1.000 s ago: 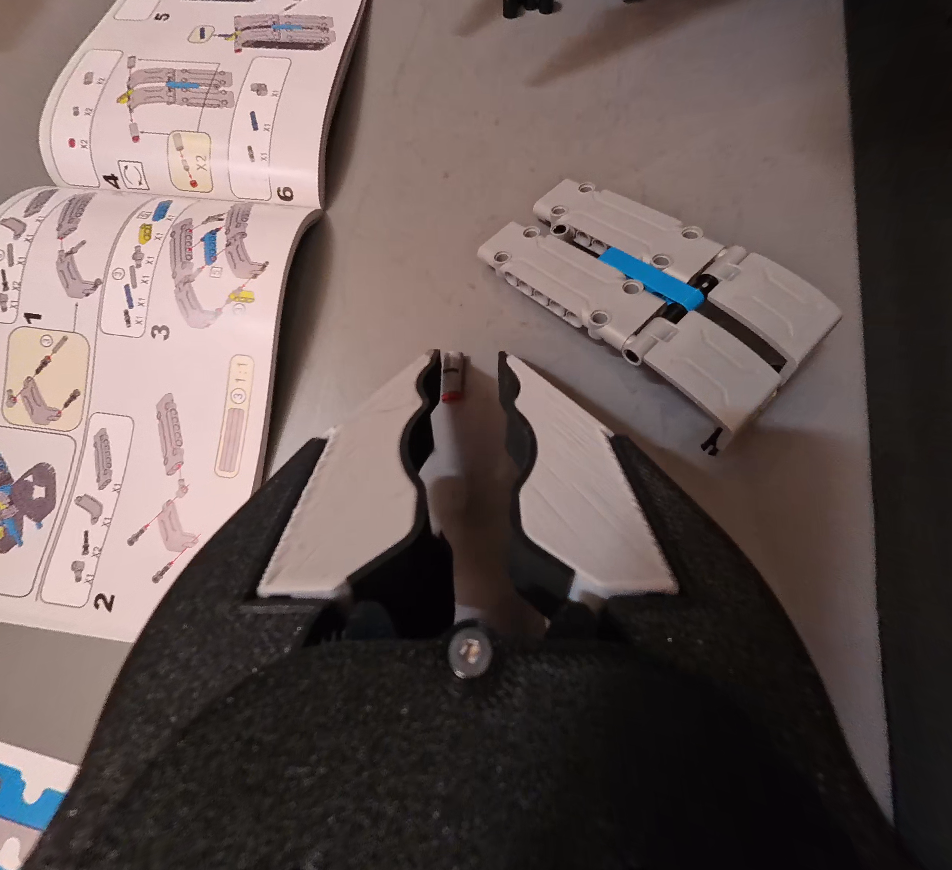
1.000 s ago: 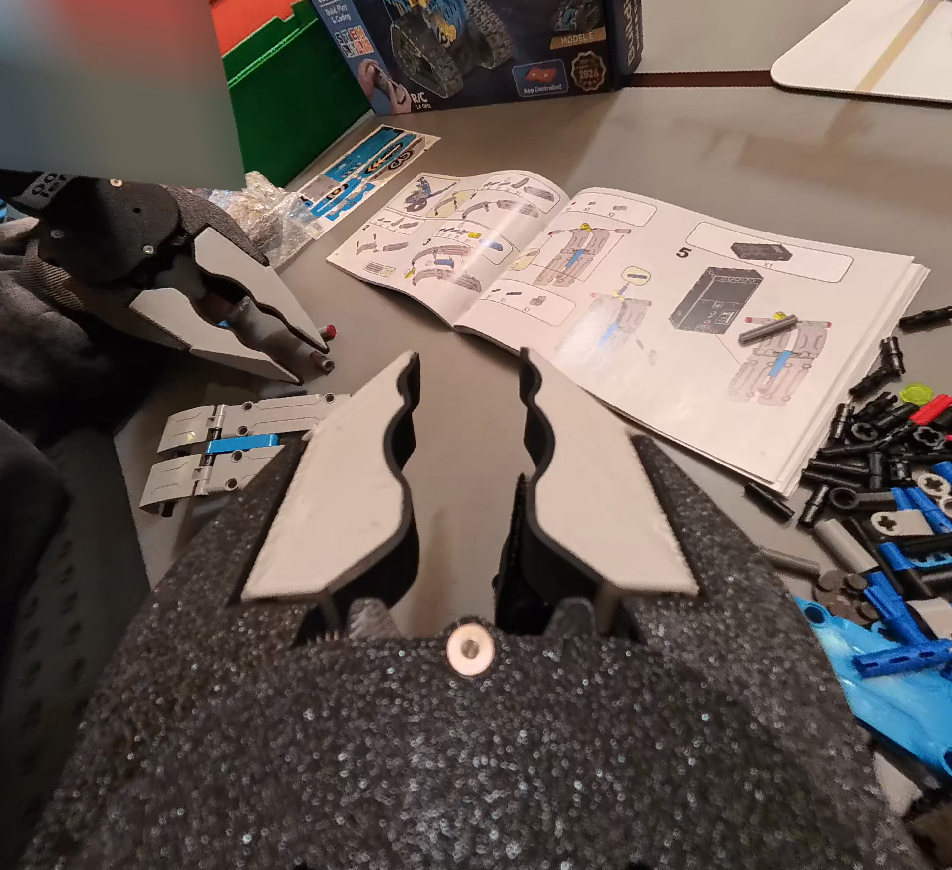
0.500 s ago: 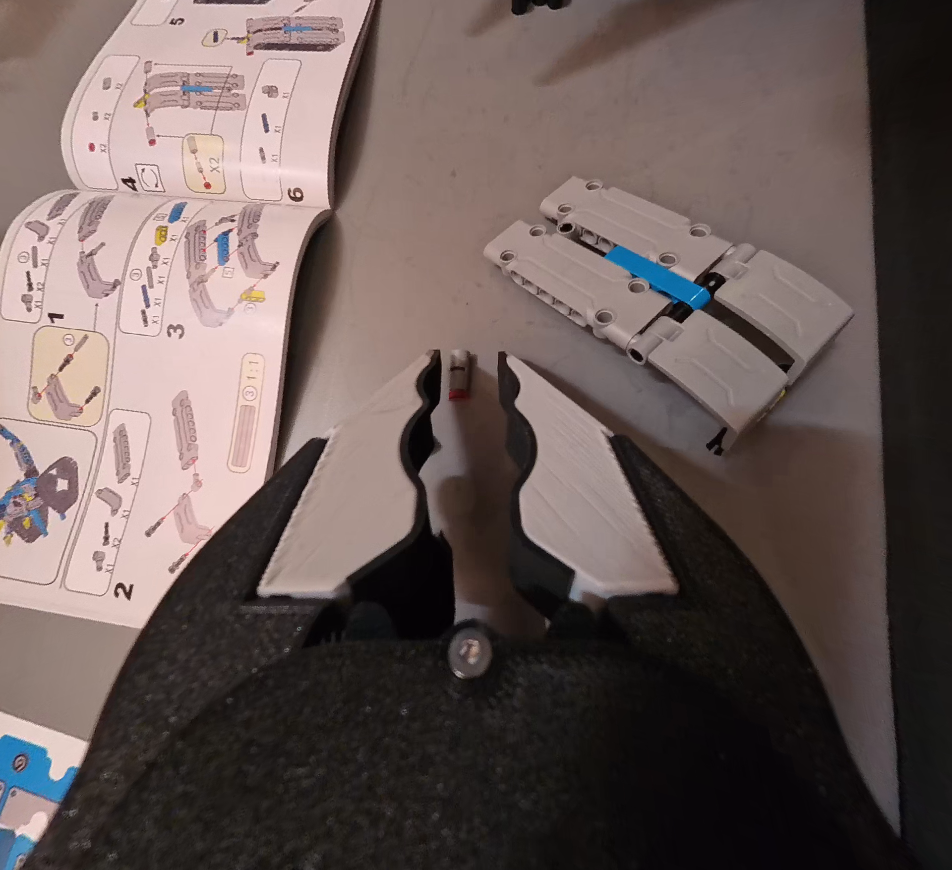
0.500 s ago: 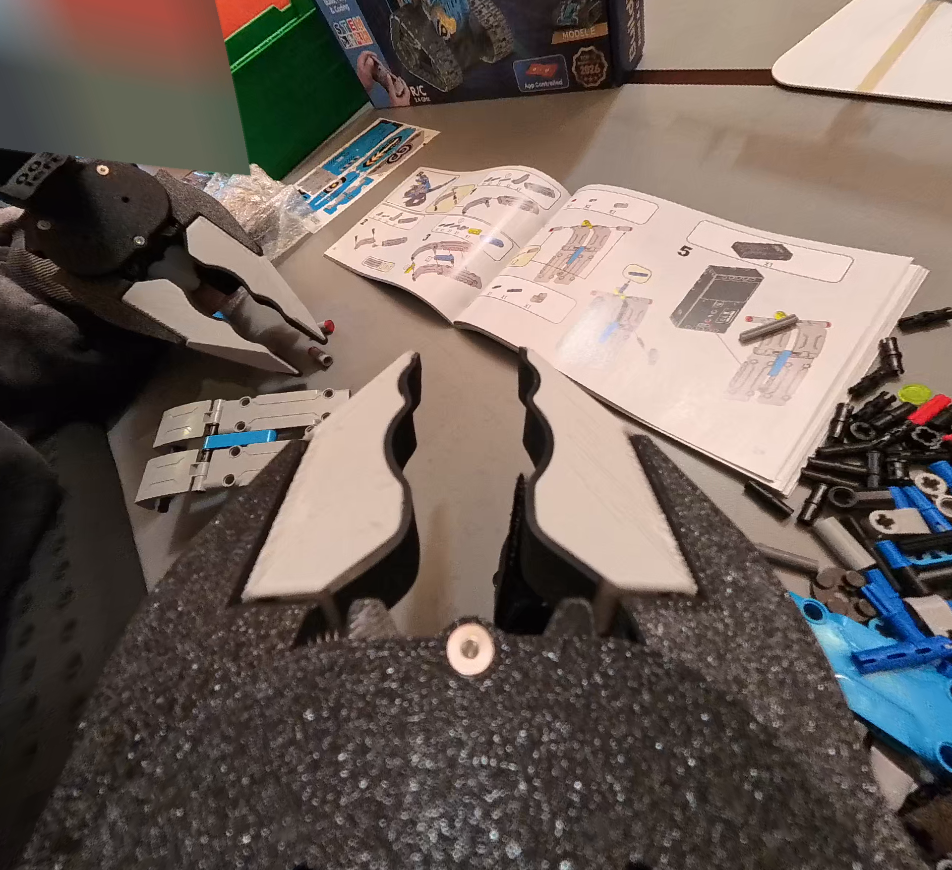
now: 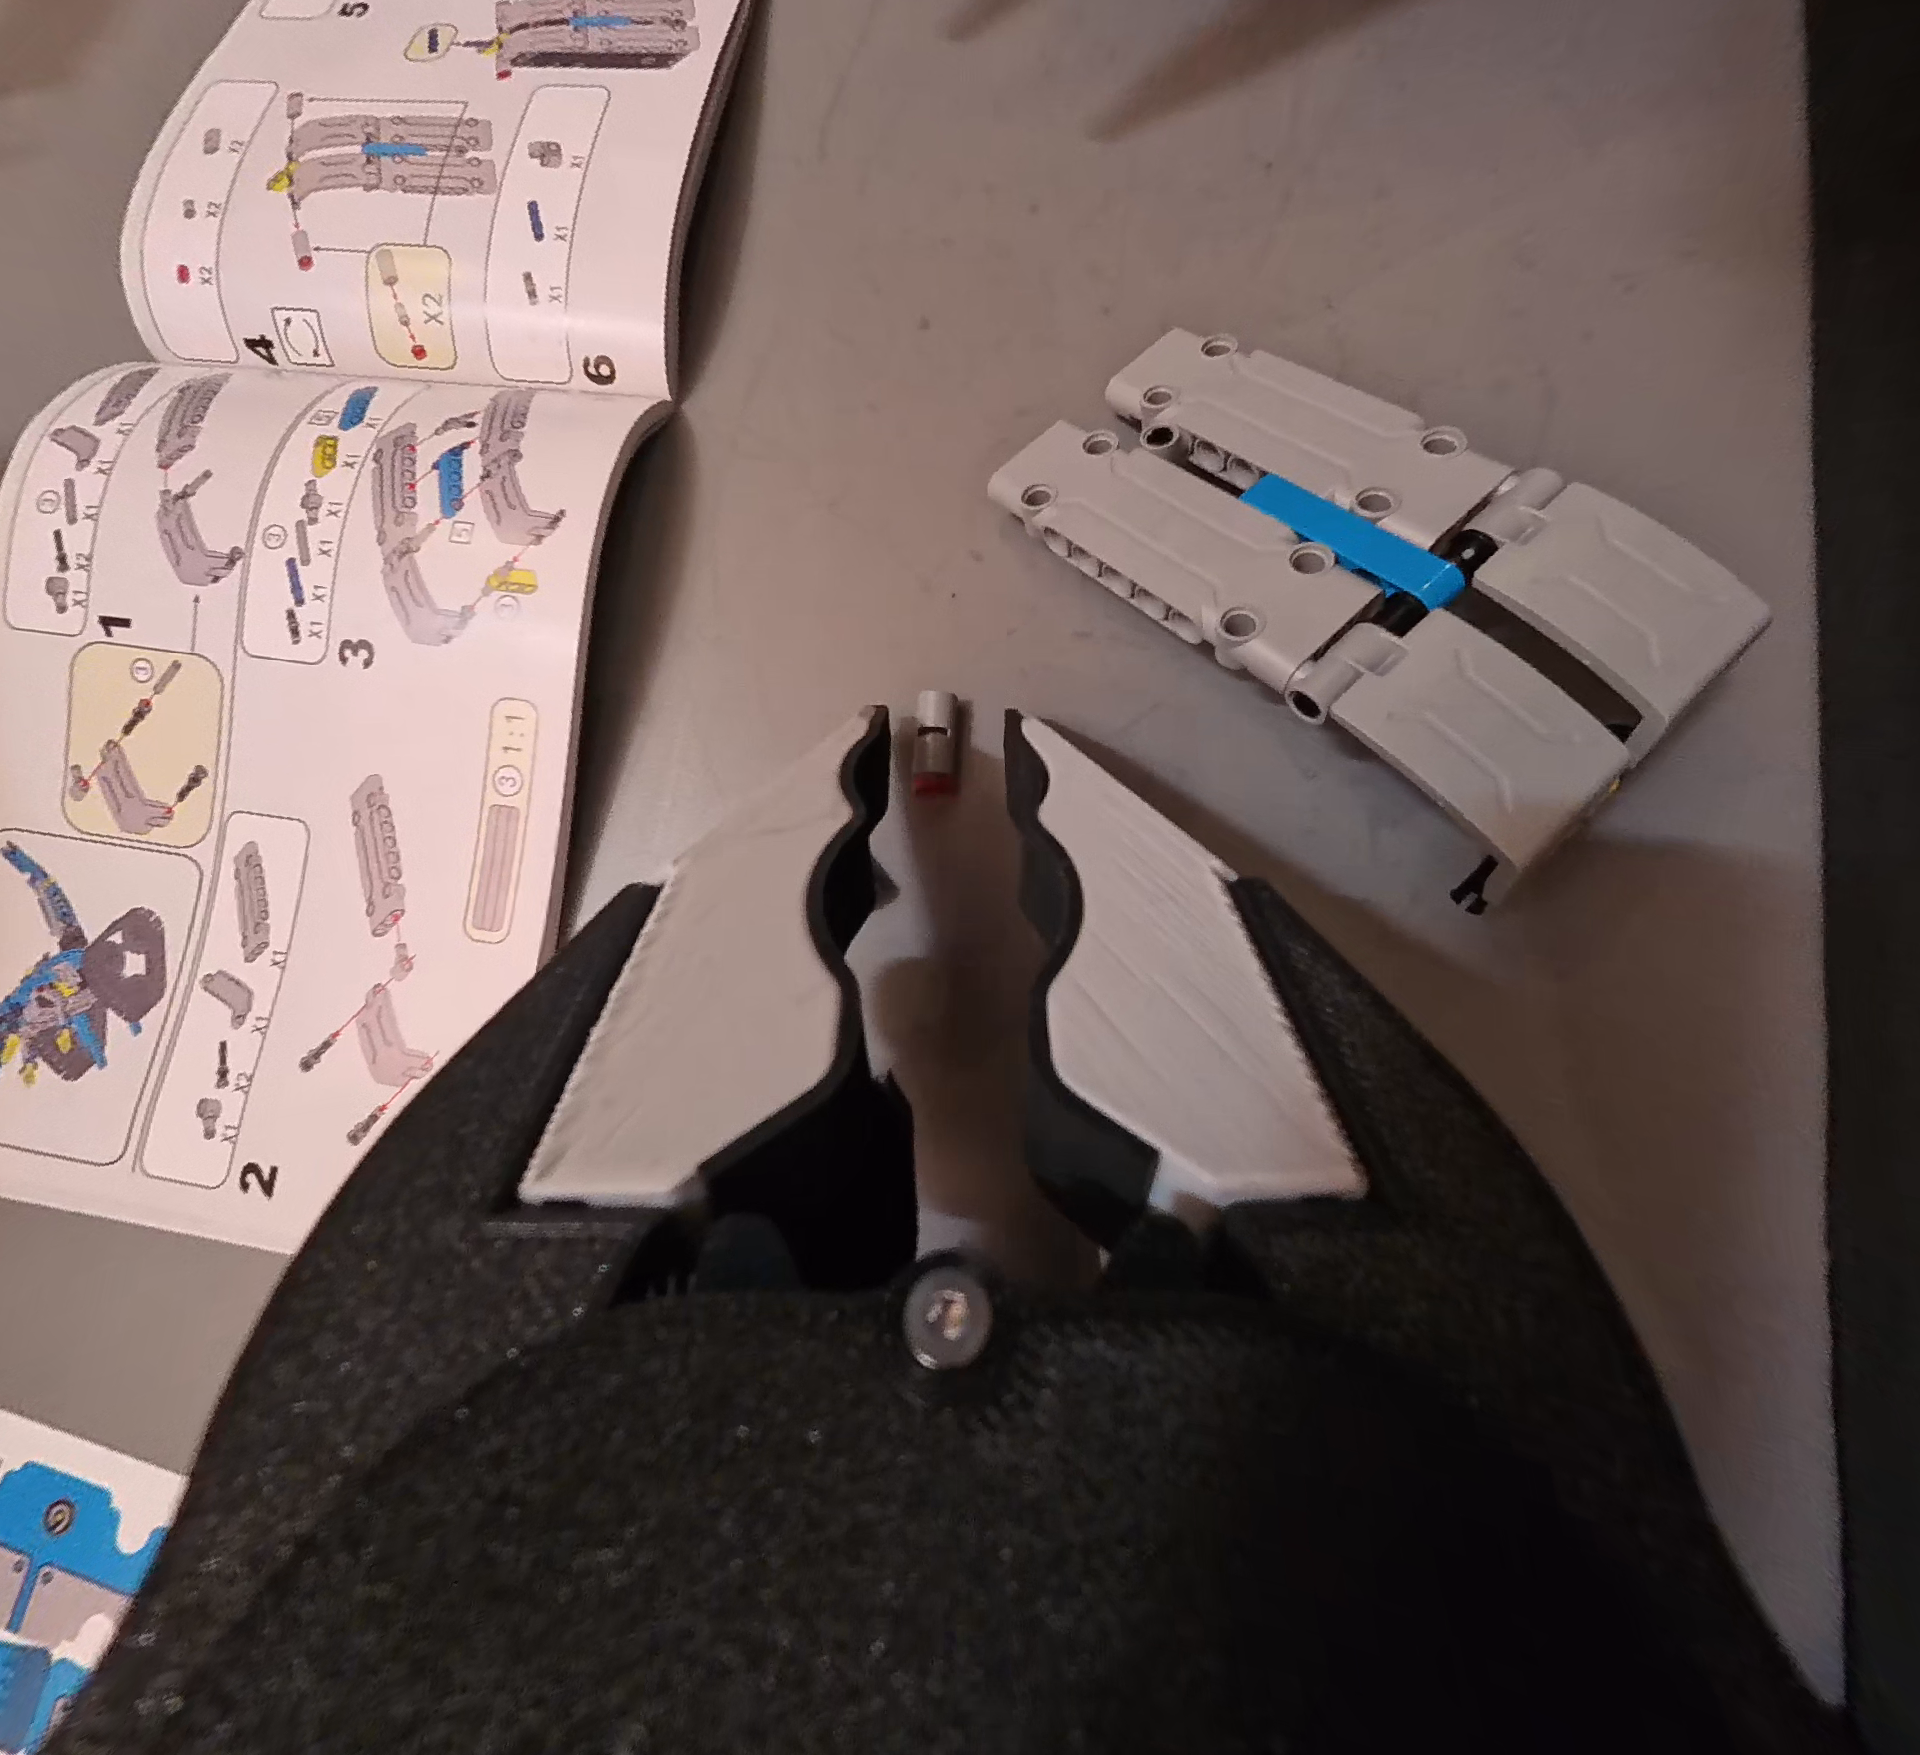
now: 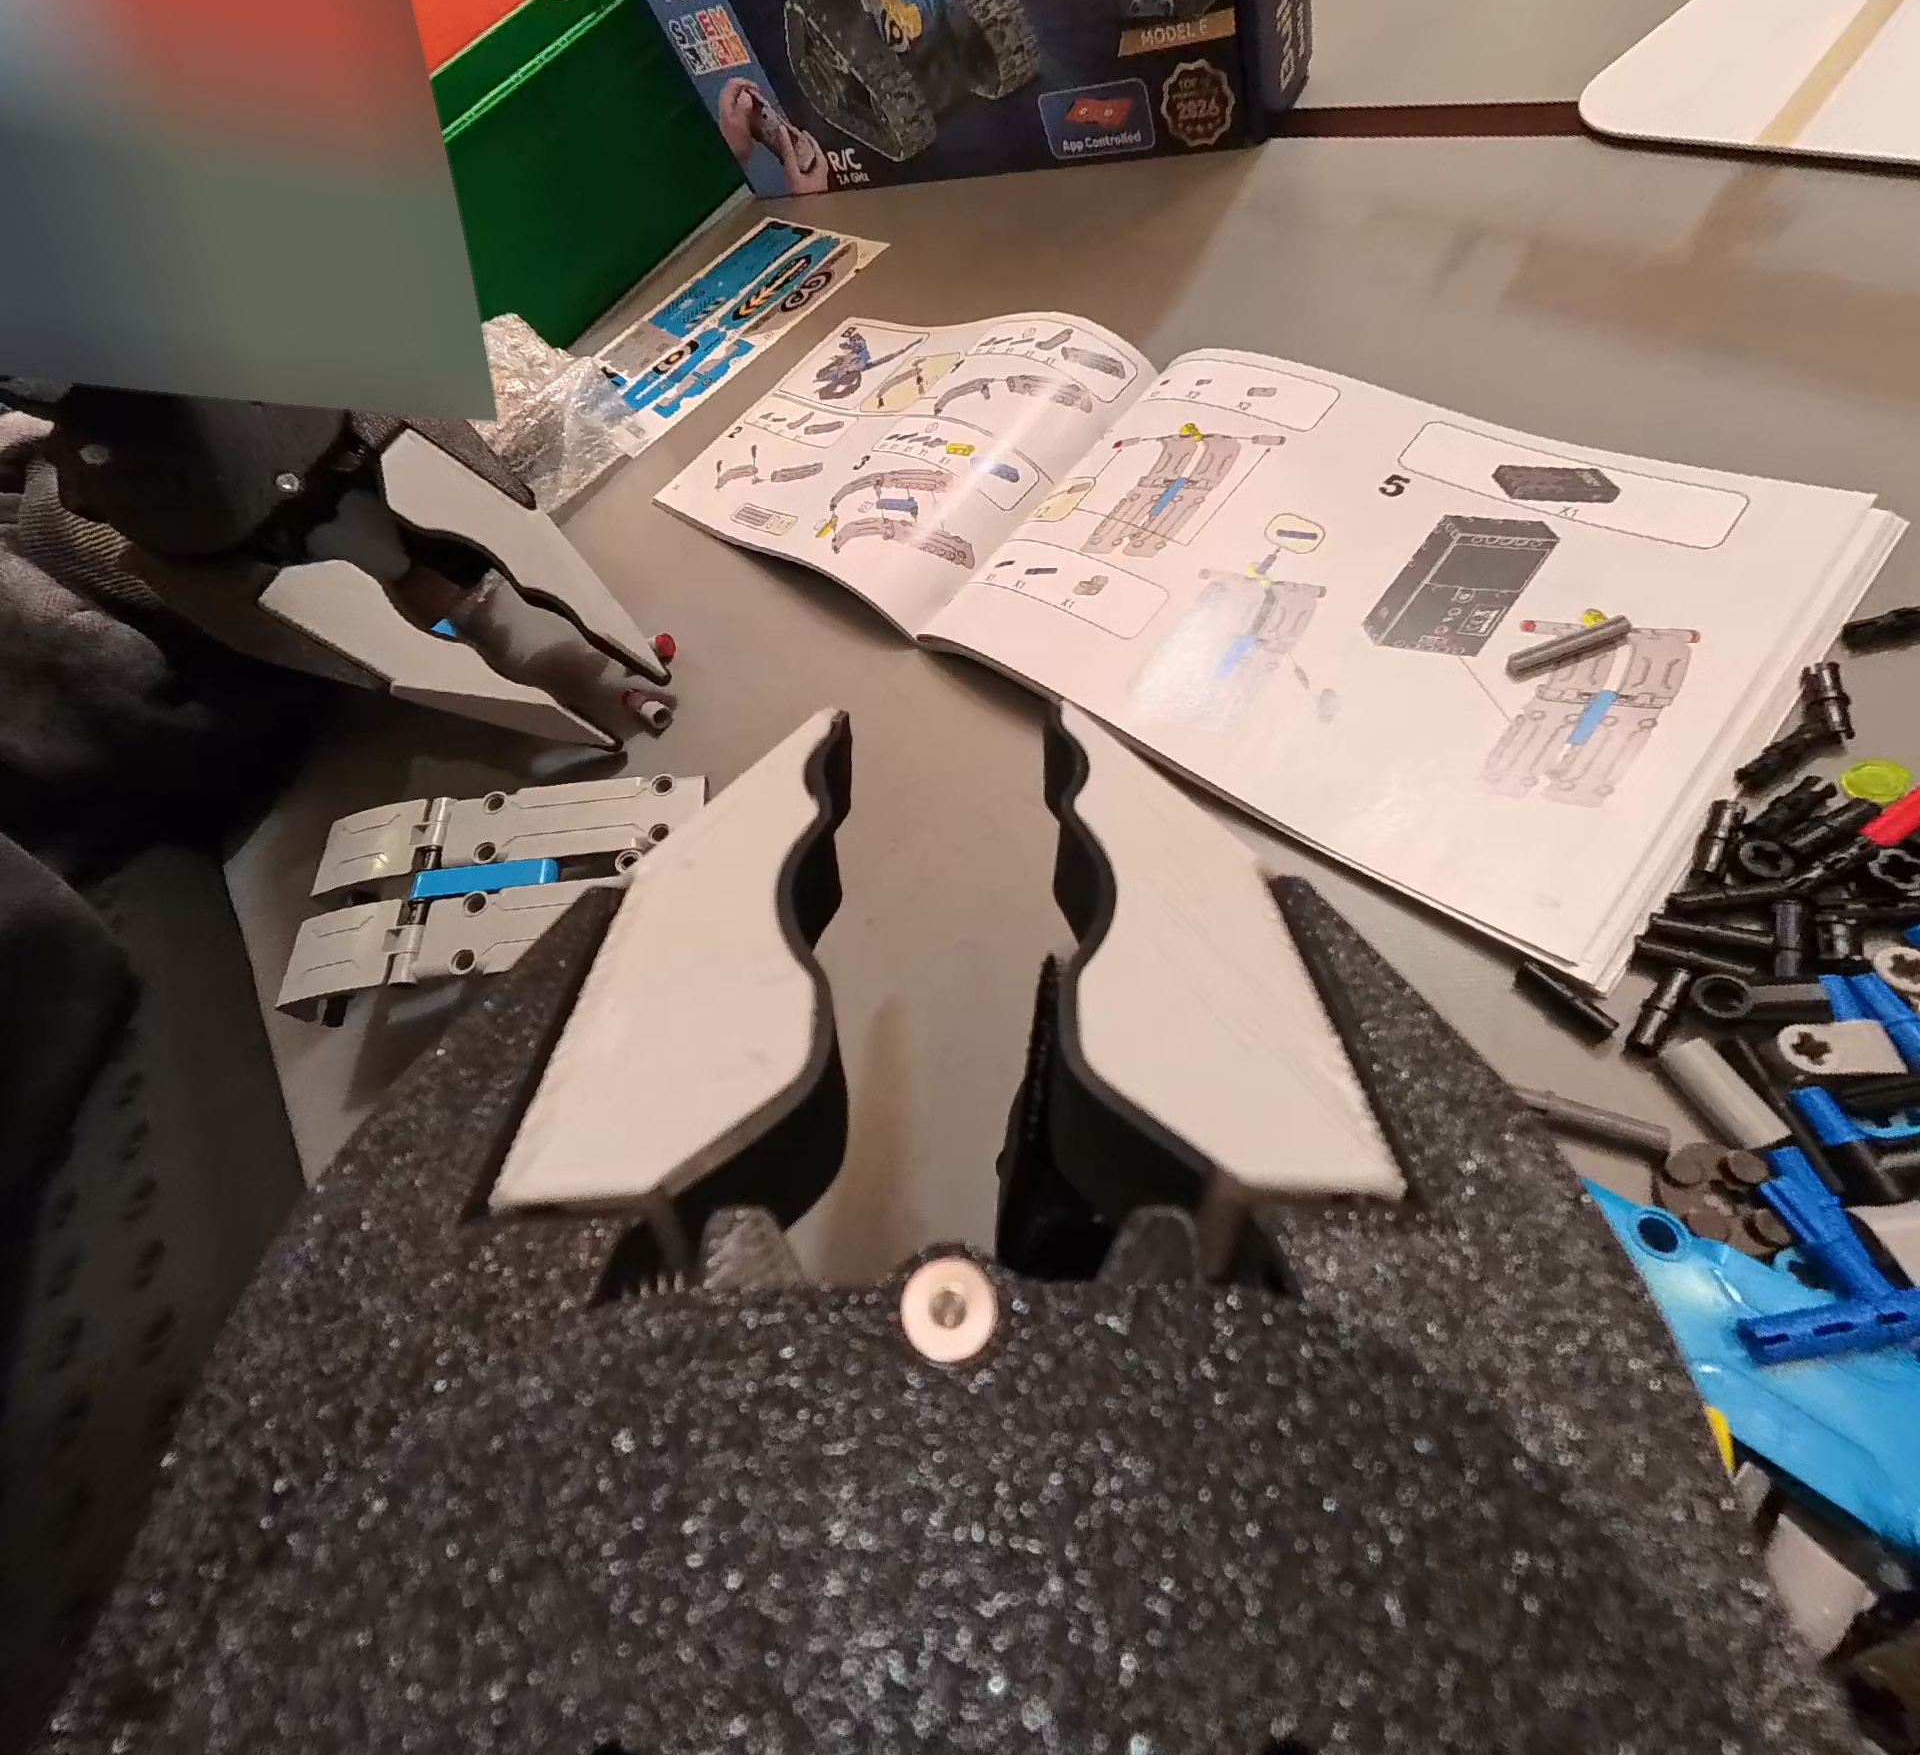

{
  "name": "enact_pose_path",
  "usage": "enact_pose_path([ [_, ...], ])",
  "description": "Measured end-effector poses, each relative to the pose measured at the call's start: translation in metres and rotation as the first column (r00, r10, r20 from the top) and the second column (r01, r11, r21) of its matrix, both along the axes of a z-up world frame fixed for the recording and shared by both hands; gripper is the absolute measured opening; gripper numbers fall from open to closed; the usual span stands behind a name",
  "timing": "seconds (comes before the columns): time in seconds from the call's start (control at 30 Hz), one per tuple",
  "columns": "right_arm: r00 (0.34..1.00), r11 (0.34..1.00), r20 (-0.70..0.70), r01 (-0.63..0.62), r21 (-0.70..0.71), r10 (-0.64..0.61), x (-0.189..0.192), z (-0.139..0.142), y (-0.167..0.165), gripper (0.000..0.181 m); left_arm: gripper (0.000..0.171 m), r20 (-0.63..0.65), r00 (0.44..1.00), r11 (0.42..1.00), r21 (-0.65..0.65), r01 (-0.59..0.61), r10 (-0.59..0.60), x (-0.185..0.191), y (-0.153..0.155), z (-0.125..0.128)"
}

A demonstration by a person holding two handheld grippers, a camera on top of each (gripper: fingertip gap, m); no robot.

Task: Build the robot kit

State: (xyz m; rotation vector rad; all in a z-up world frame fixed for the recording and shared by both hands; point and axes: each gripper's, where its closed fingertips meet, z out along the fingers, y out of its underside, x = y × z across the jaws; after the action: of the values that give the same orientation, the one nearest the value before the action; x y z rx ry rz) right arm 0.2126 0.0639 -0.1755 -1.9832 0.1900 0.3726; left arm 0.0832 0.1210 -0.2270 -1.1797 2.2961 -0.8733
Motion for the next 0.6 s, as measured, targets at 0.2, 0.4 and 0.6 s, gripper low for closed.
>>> enact_pose_path([
  [0.2, 1.000, 1.000, 0.002, -0.003, -0.004, 0.003, -0.001, -0.001, 0.000, 0.036, 0.012, -0.017, 1.000, 1.000, 0.011, 0.003, -0.003, -0.001, 0.000, -0.004],
  [0.4, 1.000, 1.000, 0.012, -0.027, -0.010, 0.027, -0.006, -0.002, 0.000, 0.035, 0.007, -0.028, 1.000, 1.000, 0.008, 0.000, 0.001, -0.001, 0.000, -0.004],
  [0.6, 0.959, 0.972, 0.162, -0.235, -0.008, 0.233, -0.053, 0.001, 0.005, 0.035, 0.007, 0.108, 0.987, 0.986, -0.125, -0.106, 0.120, 0.022, 0.001, 0.028],
])
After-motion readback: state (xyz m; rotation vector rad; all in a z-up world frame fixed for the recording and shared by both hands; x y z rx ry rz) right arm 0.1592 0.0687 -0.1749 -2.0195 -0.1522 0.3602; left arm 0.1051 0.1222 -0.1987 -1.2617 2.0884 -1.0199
